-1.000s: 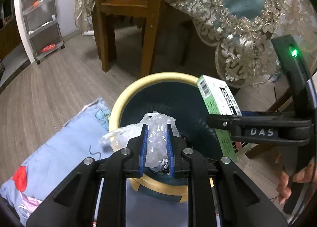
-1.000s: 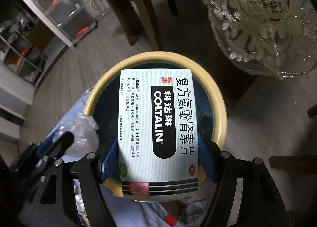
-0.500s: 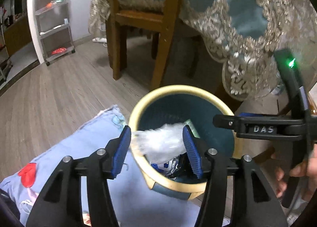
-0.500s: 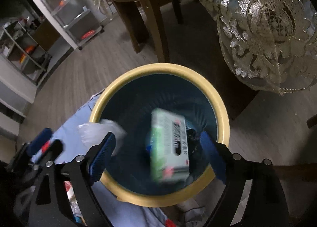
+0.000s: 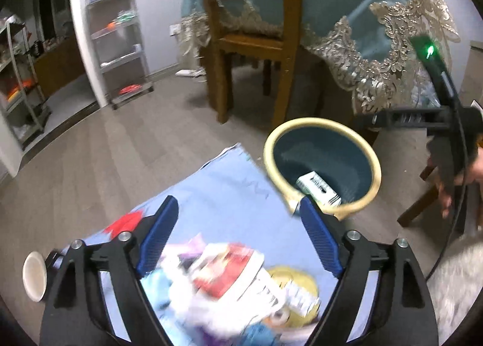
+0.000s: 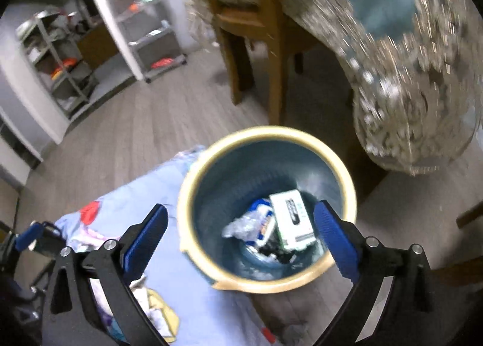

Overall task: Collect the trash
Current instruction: 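Move both tools back over the masks and wrappers on the cloth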

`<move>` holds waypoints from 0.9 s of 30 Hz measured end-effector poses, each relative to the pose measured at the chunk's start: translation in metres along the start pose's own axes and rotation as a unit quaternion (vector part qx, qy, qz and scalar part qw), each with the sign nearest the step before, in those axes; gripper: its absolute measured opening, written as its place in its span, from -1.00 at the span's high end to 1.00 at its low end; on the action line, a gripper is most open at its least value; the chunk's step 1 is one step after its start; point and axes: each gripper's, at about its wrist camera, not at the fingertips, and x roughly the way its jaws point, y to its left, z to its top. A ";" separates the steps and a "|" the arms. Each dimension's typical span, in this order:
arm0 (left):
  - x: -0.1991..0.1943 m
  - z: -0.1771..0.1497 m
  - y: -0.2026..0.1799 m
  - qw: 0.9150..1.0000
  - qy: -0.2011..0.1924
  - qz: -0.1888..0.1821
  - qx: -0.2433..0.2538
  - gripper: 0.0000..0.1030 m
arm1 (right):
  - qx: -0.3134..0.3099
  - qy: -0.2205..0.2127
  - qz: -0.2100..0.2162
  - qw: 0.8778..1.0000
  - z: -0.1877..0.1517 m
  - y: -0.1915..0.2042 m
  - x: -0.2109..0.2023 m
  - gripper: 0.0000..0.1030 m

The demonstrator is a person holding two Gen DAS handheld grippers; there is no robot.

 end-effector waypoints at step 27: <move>-0.061 -0.116 0.152 0.985 0.024 0.098 -0.142 -0.67 | -0.135 0.079 0.095 0.983 -0.110 0.179 0.019 -0.90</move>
